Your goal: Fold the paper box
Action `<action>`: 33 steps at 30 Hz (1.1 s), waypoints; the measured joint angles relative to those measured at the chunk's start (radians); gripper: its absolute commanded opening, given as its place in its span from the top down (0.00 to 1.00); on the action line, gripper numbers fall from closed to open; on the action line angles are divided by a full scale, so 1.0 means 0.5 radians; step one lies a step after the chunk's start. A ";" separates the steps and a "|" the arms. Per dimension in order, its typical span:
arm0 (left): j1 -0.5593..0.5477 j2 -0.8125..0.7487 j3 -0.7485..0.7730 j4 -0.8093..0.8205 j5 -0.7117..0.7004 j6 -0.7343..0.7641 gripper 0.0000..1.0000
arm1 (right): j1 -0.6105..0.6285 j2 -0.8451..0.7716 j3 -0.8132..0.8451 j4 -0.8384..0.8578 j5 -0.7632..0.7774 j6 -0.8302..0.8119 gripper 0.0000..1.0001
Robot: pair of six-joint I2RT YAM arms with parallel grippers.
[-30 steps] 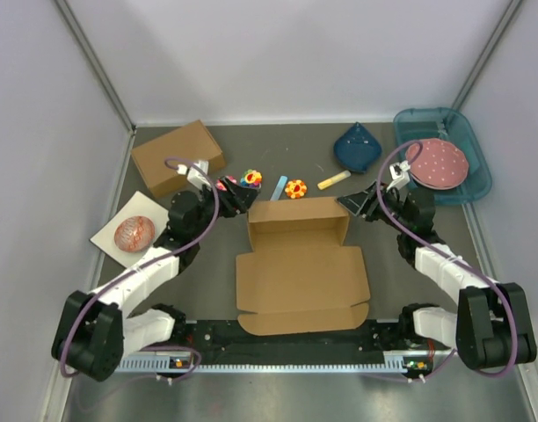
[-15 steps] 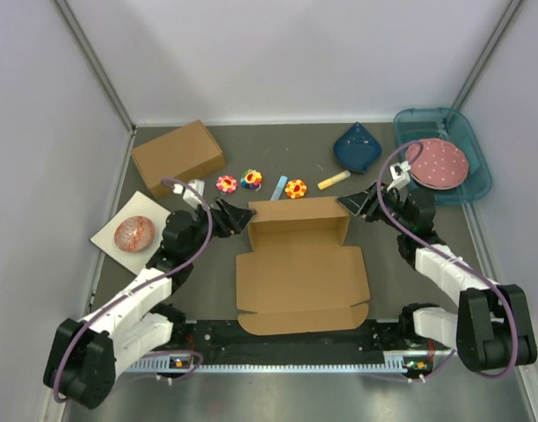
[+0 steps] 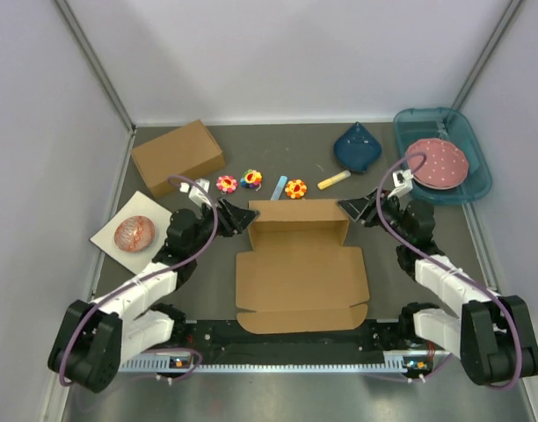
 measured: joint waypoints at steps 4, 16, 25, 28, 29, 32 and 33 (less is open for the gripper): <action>0.005 0.055 -0.056 0.179 0.008 -0.022 0.44 | 0.056 -0.051 -0.165 0.210 0.125 0.040 0.56; 0.005 0.228 -0.185 0.602 0.015 -0.050 0.49 | 0.124 -0.074 -0.440 0.661 0.346 0.203 0.57; 0.005 0.418 -0.290 1.035 -0.002 -0.145 0.56 | 0.127 -0.075 -0.466 0.708 0.369 0.259 0.56; 0.002 0.464 -0.291 1.099 -0.011 -0.173 0.59 | 0.127 -0.092 -0.463 0.692 0.376 0.261 0.56; -0.005 0.478 -0.285 1.109 -0.024 -0.176 0.60 | 0.127 -0.105 -0.461 0.674 0.384 0.261 0.57; -0.044 0.515 -0.262 1.119 -0.095 -0.173 0.62 | 0.126 -0.141 -0.435 0.580 0.415 0.259 0.57; -0.062 0.531 -0.259 1.137 -0.127 -0.171 0.62 | 0.126 -0.148 -0.434 0.565 0.428 0.260 0.57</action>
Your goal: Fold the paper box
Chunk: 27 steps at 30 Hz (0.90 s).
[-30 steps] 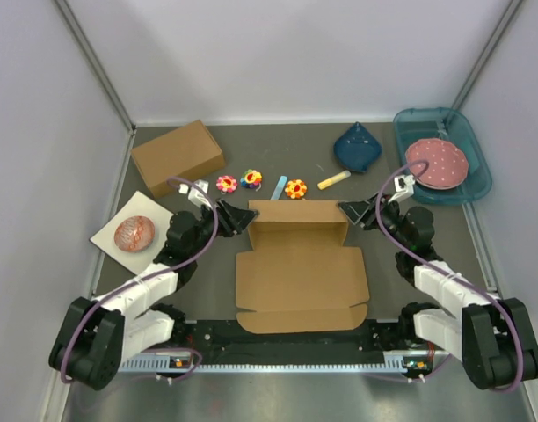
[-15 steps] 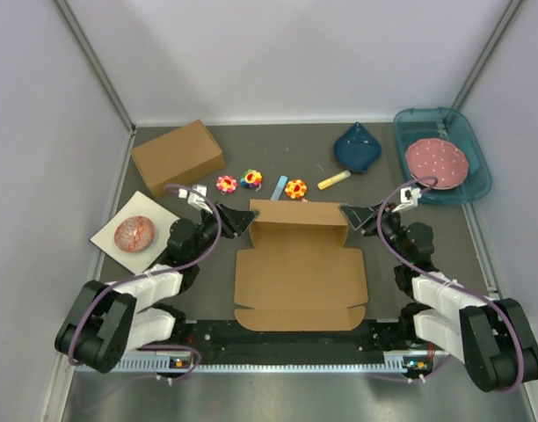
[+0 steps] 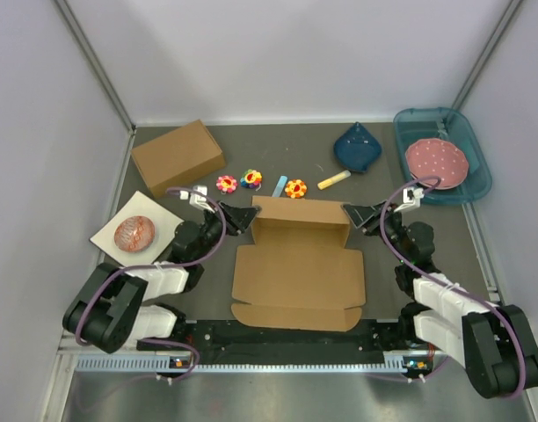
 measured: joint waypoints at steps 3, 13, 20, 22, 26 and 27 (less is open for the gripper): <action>-0.060 0.050 -0.005 0.075 -0.109 0.002 0.64 | -0.002 -0.008 -0.004 -0.009 0.031 0.008 0.57; -0.153 0.140 -0.041 0.267 -0.310 0.014 0.52 | -0.005 -0.011 0.002 -0.024 0.059 0.036 0.52; -0.193 -0.242 0.087 -0.410 -0.333 0.124 0.31 | -0.003 -0.275 0.213 -0.726 0.036 -0.072 0.34; -0.208 -0.354 0.160 -0.690 -0.346 0.164 0.28 | -0.001 -0.320 0.295 -0.941 0.034 -0.121 0.32; -0.224 -0.492 0.291 -1.109 -0.385 0.245 0.24 | 0.005 -0.375 0.421 -1.254 0.044 -0.211 0.28; -0.225 -0.522 0.310 -1.177 -0.394 0.262 0.24 | 0.011 -0.390 0.450 -1.331 0.049 -0.235 0.27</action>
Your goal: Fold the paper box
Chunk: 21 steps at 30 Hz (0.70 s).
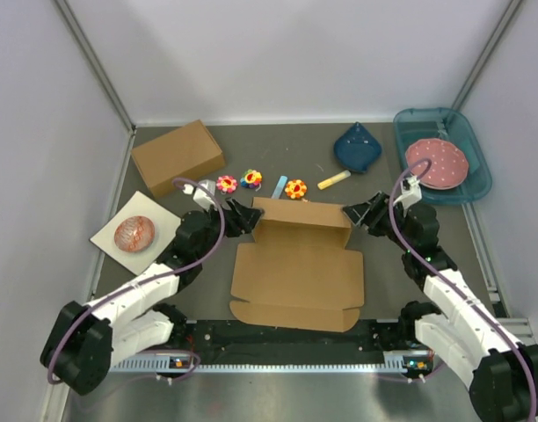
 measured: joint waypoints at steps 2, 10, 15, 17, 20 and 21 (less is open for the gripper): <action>0.000 -0.074 0.037 -0.160 -0.027 0.037 0.22 | 0.006 -0.034 0.073 -0.159 0.021 -0.056 0.25; 0.000 -0.333 0.256 -0.599 -0.194 0.152 0.19 | 0.016 -0.142 0.631 -0.770 0.179 -0.349 0.24; 0.000 -0.481 0.348 -0.745 -0.294 0.183 0.19 | 0.456 -0.079 1.048 -1.015 0.536 -0.703 0.24; 0.000 -0.578 0.346 -0.838 -0.357 0.182 0.19 | 0.937 0.026 1.215 -1.119 0.864 -0.915 0.24; 0.000 -0.816 0.285 -0.961 -0.489 0.175 0.20 | 1.601 0.278 1.366 -1.197 1.416 -1.255 0.24; 0.000 -0.905 0.252 -0.999 -0.539 0.170 0.20 | 1.779 0.391 1.382 -1.217 1.621 -1.379 0.24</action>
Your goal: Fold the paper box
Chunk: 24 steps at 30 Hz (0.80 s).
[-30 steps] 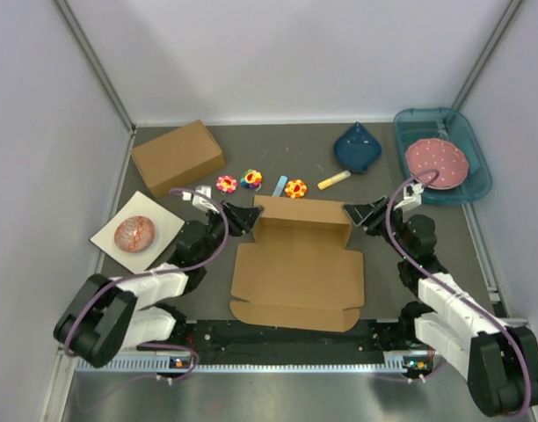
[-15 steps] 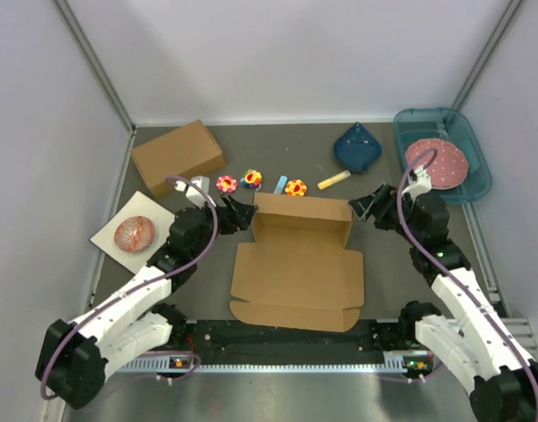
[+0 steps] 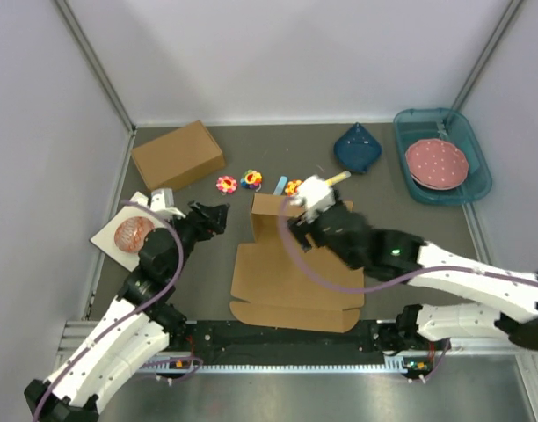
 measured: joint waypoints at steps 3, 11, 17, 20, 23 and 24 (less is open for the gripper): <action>0.000 -0.226 -0.089 -0.138 -0.147 -0.016 0.20 | 0.254 0.291 -0.019 -0.082 0.373 -0.261 0.24; 0.000 -0.409 -0.154 -0.407 -0.318 -0.056 0.21 | 0.408 0.589 -0.071 -0.152 0.861 -0.735 0.25; 0.000 -0.452 -0.170 -0.487 -0.364 -0.060 0.21 | 0.408 0.742 -0.071 0.031 1.019 -1.003 0.29; 0.000 -0.465 -0.175 -0.517 -0.379 -0.070 0.21 | 0.408 0.832 -0.072 0.142 1.061 -1.138 0.32; 0.000 -0.480 -0.179 -0.537 -0.403 -0.080 0.21 | 0.406 0.916 -0.082 0.250 1.091 -1.251 0.50; 0.000 -0.487 -0.182 -0.541 -0.409 -0.085 0.21 | 0.404 0.941 -0.085 0.275 1.102 -1.289 0.60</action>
